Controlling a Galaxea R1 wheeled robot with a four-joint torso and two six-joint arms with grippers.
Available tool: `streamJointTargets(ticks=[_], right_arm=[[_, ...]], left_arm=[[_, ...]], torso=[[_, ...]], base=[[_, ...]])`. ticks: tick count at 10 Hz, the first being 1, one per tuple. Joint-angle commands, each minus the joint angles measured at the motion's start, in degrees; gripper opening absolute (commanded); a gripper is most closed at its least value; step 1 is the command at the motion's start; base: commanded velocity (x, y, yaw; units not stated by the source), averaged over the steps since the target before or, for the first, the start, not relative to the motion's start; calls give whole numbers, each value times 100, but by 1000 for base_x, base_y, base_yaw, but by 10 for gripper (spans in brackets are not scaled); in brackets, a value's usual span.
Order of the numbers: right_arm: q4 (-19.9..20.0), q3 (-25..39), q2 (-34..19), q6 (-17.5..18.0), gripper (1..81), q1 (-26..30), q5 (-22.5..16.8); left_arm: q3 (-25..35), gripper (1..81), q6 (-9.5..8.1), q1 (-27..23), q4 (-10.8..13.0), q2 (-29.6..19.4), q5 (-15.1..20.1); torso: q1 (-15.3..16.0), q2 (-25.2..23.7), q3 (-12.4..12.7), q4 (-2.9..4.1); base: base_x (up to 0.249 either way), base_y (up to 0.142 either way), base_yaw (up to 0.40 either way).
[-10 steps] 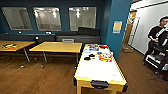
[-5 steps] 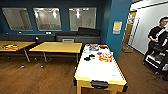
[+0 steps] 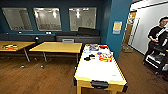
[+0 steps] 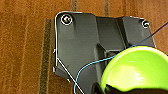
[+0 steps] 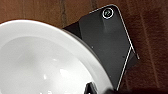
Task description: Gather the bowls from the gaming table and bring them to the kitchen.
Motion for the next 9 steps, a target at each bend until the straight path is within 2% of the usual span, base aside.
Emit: streamJointTargets(ticks=[1,3,6,9], right_arm=[[-112,37,-115,-17,10,212,-291],[-120,37,-115,-17,10,212,-291],[-112,37,-124,-17,10,212,-291],[-112,28,-133,-8,10,195,-282]], left_arm=[[-32,10,12,-134,8,-82,222],[-32,10,21,-134,16,-82,222],[-32,10,21,-134,25,-74,222],[-49,10,21,-134,34,-65,213]], torso=[[0,0,0,0],[7,2,-2,0],[-1,-4,2,0],[-1,-4,2,0]], base=[[-79,0,0],[-91,0,0],[0,0,0],[0,0,-315]])
